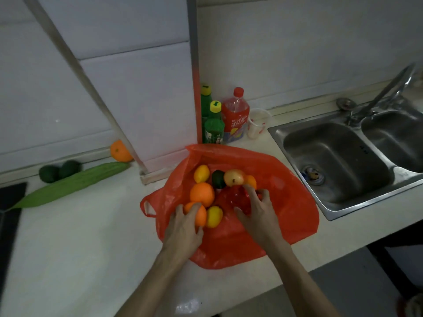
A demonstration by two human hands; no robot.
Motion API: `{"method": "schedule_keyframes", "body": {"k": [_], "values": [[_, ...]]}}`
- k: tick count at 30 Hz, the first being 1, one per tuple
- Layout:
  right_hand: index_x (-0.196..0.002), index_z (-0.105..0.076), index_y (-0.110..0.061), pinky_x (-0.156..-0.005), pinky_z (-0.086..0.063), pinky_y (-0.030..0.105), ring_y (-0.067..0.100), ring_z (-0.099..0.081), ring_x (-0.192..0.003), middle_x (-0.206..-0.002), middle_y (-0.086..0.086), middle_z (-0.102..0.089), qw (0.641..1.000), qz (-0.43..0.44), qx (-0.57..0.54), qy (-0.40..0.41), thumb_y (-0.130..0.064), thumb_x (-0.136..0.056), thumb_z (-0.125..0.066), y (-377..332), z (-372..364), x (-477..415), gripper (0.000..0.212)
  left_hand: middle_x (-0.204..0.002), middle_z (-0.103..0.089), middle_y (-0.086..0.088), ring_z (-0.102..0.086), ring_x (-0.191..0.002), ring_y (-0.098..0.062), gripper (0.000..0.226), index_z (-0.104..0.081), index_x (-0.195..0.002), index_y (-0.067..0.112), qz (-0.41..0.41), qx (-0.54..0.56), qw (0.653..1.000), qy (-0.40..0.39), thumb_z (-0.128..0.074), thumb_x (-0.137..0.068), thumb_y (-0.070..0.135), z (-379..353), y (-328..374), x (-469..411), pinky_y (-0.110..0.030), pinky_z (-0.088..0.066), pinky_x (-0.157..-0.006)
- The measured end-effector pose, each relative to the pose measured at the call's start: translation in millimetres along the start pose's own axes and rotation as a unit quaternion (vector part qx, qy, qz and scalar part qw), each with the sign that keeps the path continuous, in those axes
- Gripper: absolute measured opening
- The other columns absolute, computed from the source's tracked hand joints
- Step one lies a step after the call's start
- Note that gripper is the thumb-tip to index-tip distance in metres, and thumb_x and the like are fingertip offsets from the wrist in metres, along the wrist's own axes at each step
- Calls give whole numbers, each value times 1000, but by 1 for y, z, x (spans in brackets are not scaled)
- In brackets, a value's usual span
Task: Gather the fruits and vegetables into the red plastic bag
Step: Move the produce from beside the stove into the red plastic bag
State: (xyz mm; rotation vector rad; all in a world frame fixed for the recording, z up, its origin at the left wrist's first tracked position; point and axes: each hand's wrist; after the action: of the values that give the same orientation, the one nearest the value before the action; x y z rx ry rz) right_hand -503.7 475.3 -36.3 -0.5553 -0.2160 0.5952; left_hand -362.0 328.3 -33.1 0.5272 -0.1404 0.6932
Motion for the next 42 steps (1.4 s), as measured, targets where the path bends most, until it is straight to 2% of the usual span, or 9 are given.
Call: {"method": "schedule_keyframes", "body": {"k": [5, 9, 13, 17, 22, 28, 31, 35, 42], "values": [[-142, -27, -30, -88, -48, 39, 32, -38, -127, -140, 15, -33, 1000, -26, 13, 1, -37, -87, -62, 3, 5, -6, 66, -137, -38, -11, -46, -120, -35, 66, -28, -142, 36, 27, -7, 1000, 3, -58, -84, 30, 6, -8, 3, -45, -46, -96], [-144, -25, -28, -97, -45, 44, 32, -34, -131, -145, 14, -32, 999, -35, 31, 11, -38, -87, -62, 5, 12, -4, 69, -130, -47, -8, -49, -116, -28, 53, -42, -136, 24, -17, 34, 996, 79, -59, -85, 26, 20, -4, 11, -38, -46, -92], [-141, -31, -23, -87, -51, 40, 29, -41, -122, -136, 13, -40, 999, 12, 37, 34, -38, -88, -61, -9, 18, 6, 63, -120, -54, 0, -52, -110, -19, 38, -53, -123, 21, -52, 63, 984, 158, -58, -86, 27, 43, 0, 23, -30, -44, -84], [-135, -41, -21, -84, -50, 40, 28, -47, -115, -127, 8, -51, 994, 94, 12, 52, -35, -91, -57, -38, 14, 19, 49, -112, -59, 1, -57, -102, -20, 30, -56, -115, 22, -27, 62, 977, 201, -56, -86, 31, 59, -16, 36, -36, -51, -80], [-127, -48, -18, -82, -49, 43, 30, -55, -98, -112, 9, -59, 982, 187, -2, 5, -34, -92, -49, -92, -11, 36, 38, -98, -62, 0, -59, -94, -22, 24, -57, -109, 22, 44, 23, 979, 198, -53, -86, 30, 71, -65, 57, -36, -51, -73], [-122, -48, -19, -70, -48, 32, 24, -58, -89, -102, 4, -61, 957, 281, -16, -73, -27, -88, -52, -165, -60, 58, 35, -101, -63, 0, -59, -95, -20, 24, -57, -109, 23, 107, 11, 974, 199, -51, -88, 34, 83, -135, 79, -37, -53, -72], [-126, -44, -23, -73, -51, 30, 22, -58, -100, -116, 3, -60, 950, 294, -12, -100, -31, -90, -50, -199, -86, 54, 37, -101, -63, 0, -60, -95, -19, 25, -58, -110, 23, 121, 10, 971, 208, -52, -89, 34, 97, -173, 83, -35, -51, -70], [-126, -48, -19, -69, -49, 28, 21, -59, -95, -107, 3, -60, 945, 313, 1, -97, -28, -90, -56, -249, -116, 26, 38, -101, -64, -2, -60, -93, -20, 27, -59, -111, 19, 130, 2, 968, 212, -52, -89, 32, 123, -231, 70, -32, -47, -65], [-132, -44, -13, -82, -50, 38, 29, -57, -103, -116, 12, -60, 948, 299, 26, -105, -29, -90, -54, -332, -183, -60, 46, -102, -62, -11, -59, -96, -31, 30, -57, -113, 15, 127, -20, 969, 212, -54, -86, 28, 179, -332, 1, -40, -52, -69]]}}
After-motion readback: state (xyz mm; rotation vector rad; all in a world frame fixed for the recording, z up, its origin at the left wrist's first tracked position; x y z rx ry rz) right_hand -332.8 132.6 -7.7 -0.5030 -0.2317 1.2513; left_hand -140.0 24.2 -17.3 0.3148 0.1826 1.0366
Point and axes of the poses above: each hand's wrist, its own x-axis away from the middle knuckle, its own z-axis out of the back of the hand, y = z × x
